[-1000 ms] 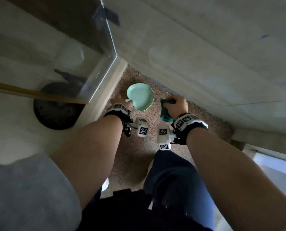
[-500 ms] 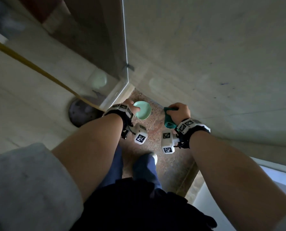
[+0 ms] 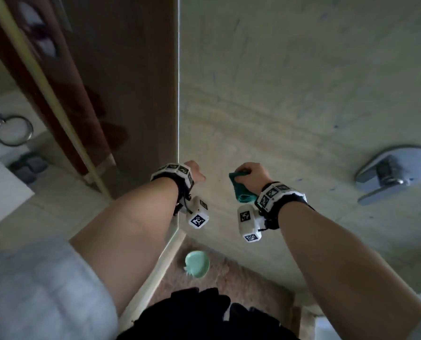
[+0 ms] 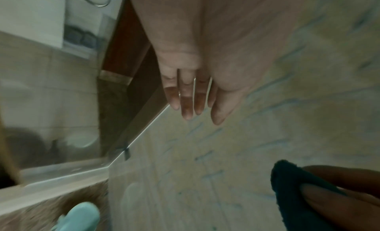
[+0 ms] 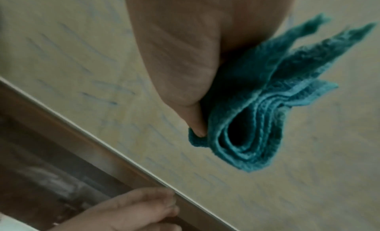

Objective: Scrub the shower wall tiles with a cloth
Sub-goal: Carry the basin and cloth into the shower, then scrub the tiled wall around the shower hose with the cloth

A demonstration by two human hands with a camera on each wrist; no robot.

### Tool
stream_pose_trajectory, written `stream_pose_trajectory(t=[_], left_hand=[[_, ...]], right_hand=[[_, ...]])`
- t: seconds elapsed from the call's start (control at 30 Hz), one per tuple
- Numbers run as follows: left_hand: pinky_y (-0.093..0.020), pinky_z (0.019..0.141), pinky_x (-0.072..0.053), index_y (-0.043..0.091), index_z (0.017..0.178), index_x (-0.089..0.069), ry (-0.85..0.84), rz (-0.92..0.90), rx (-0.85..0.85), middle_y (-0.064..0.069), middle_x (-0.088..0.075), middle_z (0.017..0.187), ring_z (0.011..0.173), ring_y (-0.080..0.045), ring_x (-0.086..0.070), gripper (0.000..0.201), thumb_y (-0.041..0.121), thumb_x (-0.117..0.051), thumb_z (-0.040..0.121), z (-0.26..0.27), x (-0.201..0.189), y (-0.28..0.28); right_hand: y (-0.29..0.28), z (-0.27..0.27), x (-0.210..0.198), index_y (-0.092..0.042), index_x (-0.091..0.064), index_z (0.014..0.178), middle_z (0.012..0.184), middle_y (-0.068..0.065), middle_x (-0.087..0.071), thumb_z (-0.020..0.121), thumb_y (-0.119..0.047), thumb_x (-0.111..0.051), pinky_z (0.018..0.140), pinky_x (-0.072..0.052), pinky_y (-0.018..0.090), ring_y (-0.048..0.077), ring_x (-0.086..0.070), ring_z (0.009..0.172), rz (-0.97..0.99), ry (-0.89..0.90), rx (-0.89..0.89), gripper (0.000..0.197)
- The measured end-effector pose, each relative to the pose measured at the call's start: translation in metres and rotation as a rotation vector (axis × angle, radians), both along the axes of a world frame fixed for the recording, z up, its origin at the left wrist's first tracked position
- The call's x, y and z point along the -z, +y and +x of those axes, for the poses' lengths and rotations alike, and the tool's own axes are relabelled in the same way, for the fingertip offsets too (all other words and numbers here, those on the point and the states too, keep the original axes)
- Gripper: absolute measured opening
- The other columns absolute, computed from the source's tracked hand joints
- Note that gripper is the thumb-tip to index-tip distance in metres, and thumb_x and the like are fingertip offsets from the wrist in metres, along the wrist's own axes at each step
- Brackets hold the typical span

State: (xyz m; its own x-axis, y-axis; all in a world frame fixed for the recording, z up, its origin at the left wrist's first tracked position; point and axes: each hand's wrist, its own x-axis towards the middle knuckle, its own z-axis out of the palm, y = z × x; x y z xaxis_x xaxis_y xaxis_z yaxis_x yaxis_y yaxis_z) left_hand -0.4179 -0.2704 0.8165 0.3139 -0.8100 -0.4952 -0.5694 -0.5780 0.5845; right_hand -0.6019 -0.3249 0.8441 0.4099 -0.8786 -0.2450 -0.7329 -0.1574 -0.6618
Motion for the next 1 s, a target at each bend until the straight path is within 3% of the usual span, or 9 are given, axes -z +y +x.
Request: stream_pose_trajectory(t=[0.13, 0.27, 0.33, 0.4, 0.5, 0.6, 0.8, 0.93, 1.0], left_hand=[[-0.034, 0.068, -0.046, -0.004, 0.129, -0.049, -0.013, -0.104, 0.035, -0.026, -0.064, 0.112, 0.087, -0.027, -0.06, 0.044, 0.012, -0.061, 0.091, 0.003, -0.06, 0.0], [-0.028, 0.07, -0.042, -0.004, 0.122, -0.056, -0.088, -0.186, 0.096, -0.016, -0.062, 0.086, 0.085, -0.027, -0.061, 0.035, 0.012, -0.061, 0.091, 0.007, -0.109, 0.003], [-0.028, 0.068, -0.044, -0.005, 0.121, -0.057, -0.102, -0.251, 0.105, -0.016, -0.063, 0.086, 0.082, -0.024, -0.059, 0.034, 0.01, -0.061, 0.09, 0.005, -0.132, 0.003], [-0.024, 0.058, -0.046, -0.004, 0.121, -0.056, -0.106, -0.316, 0.109, -0.016, -0.065, 0.091, 0.078, -0.023, -0.06, 0.033, 0.008, -0.061, 0.09, 0.003, -0.153, 0.004], [-0.013, 0.04, -0.04, -0.001, 0.119, -0.056, -0.117, -0.403, 0.106, -0.006, -0.058, 0.07, 0.059, -0.014, -0.055, 0.03, 0.004, -0.059, 0.09, 0.001, -0.184, 0.003], [-0.014, 0.039, -0.039, 0.001, 0.113, -0.059, -0.142, -0.507, 0.105, -0.003, -0.056, 0.063, 0.056, -0.012, -0.054, 0.026, 0.004, -0.06, 0.087, 0.0, -0.213, -0.002], [-0.04, 0.072, -0.053, 0.004, 0.113, -0.06, -0.142, -0.673, 0.2, -0.015, -0.066, 0.094, 0.076, -0.026, -0.06, 0.025, 0.001, -0.056, 0.088, -0.009, -0.266, -0.006], [-0.019, 0.054, -0.047, 0.011, 0.111, -0.054, -0.062, -0.786, 0.27, -0.005, -0.06, 0.091, 0.07, -0.016, -0.057, 0.021, 0.002, -0.051, 0.093, -0.026, -0.298, -0.01], [-0.016, 0.053, -0.044, 0.01, 0.118, -0.053, -0.004, -0.85, 0.294, -0.001, -0.056, 0.096, 0.078, -0.015, -0.056, 0.027, 0.004, -0.053, 0.092, -0.038, -0.311, -0.011]], right_hand=[[0.0, 0.003, -0.054, -0.008, -0.069, 0.101, 0.101, 0.014, -0.067, 0.086, -0.01, -0.064, 0.075, -0.049, 0.031, 0.029, -0.061, 0.093, -0.144, -0.011, -0.015, 0.016], [0.003, 0.005, -0.097, -0.008, -0.069, 0.102, 0.099, 0.012, -0.066, 0.087, -0.011, -0.064, 0.076, -0.046, 0.028, 0.028, -0.061, 0.095, -0.236, -0.054, -0.012, 0.016], [0.004, 0.007, -0.118, -0.009, -0.069, 0.103, 0.098, 0.01, -0.065, 0.087, -0.012, -0.065, 0.075, -0.045, 0.027, 0.026, -0.06, 0.094, -0.277, -0.071, -0.027, 0.017], [0.006, 0.009, -0.14, -0.011, -0.069, 0.104, 0.096, 0.007, -0.063, 0.087, -0.013, -0.065, 0.074, -0.044, 0.027, 0.025, -0.06, 0.093, -0.332, -0.074, -0.07, 0.018], [0.008, 0.008, -0.173, -0.012, -0.069, 0.103, 0.098, 0.008, -0.065, 0.087, -0.012, -0.063, 0.072, -0.042, 0.027, 0.025, -0.06, 0.093, -0.448, -0.115, -0.081, 0.017], [0.01, 0.005, -0.211, -0.01, -0.067, 0.106, 0.104, 0.013, -0.065, 0.088, -0.006, -0.057, 0.072, -0.043, 0.029, 0.027, -0.058, 0.093, -0.588, -0.208, -0.008, 0.021], [0.014, 0.003, -0.286, -0.006, -0.063, 0.114, 0.114, 0.014, -0.058, 0.088, -0.005, -0.053, 0.076, -0.042, 0.025, 0.031, -0.056, 0.098, -0.912, -0.411, 0.203, 0.028], [0.012, -0.001, -0.326, -0.005, -0.062, 0.116, 0.118, 0.015, -0.054, 0.088, -0.005, -0.051, 0.077, -0.037, 0.023, 0.032, -0.054, 0.099, -1.066, -0.473, 0.287, 0.029], [0.013, -0.004, -0.344, -0.005, -0.061, 0.117, 0.119, 0.016, -0.053, 0.089, -0.005, -0.05, 0.078, -0.037, 0.024, 0.032, -0.054, 0.101, -1.122, -0.457, 0.293, 0.03]])
